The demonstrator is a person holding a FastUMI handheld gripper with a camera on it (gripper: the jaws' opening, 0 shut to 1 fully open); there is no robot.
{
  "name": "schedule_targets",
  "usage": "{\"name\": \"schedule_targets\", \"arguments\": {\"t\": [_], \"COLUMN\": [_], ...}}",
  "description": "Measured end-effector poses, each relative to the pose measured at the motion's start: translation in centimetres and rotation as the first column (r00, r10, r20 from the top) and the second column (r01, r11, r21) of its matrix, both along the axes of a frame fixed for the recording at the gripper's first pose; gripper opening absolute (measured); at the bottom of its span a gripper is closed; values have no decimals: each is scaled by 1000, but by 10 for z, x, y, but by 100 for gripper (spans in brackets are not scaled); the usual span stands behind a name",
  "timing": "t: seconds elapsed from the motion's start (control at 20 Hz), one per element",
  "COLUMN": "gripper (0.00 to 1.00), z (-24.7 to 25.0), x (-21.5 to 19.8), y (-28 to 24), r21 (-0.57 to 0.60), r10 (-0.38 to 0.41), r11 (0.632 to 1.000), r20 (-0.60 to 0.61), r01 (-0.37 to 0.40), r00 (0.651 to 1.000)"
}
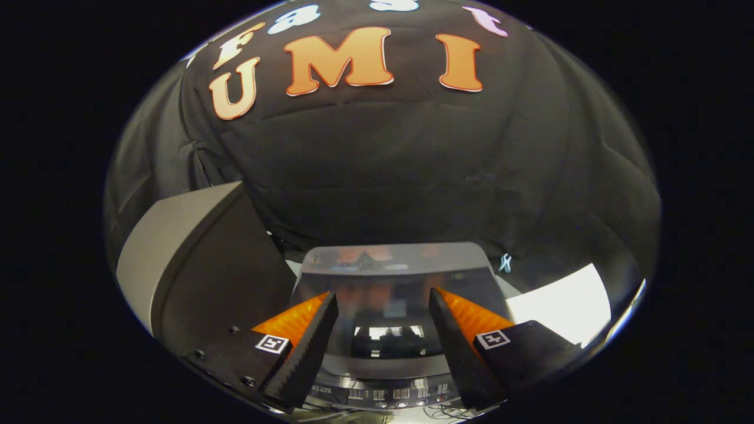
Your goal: Put the clothes into the washing machine and then close the washing machine lid.
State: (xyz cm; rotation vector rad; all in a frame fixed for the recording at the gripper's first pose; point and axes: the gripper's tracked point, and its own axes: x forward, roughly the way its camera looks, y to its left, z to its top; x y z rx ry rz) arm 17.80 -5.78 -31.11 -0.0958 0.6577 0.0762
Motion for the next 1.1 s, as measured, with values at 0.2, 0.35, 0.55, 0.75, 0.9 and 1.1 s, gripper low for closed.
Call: {"name": "schedule_targets", "arguments": {"t": [0.2,0.35,0.55,0.75,0.9,1.1], "gripper": [100,100,99,99,99,99], "z": [22,55,93,140,192,244], "x": [-19,-31,-50,-68,-83,-99], "y": [-4,1,11,22,27,46], "r21": [5,14,39,93,116,167], "r10": [-71,-106,-142,-184,-216,-246], "r11": [997,994,990,982,976,967], "r20": [54,128,207,271,335,387], "r01": [71,105,137,165,187,195], "r00": [996,986,968,945,917,889]}}
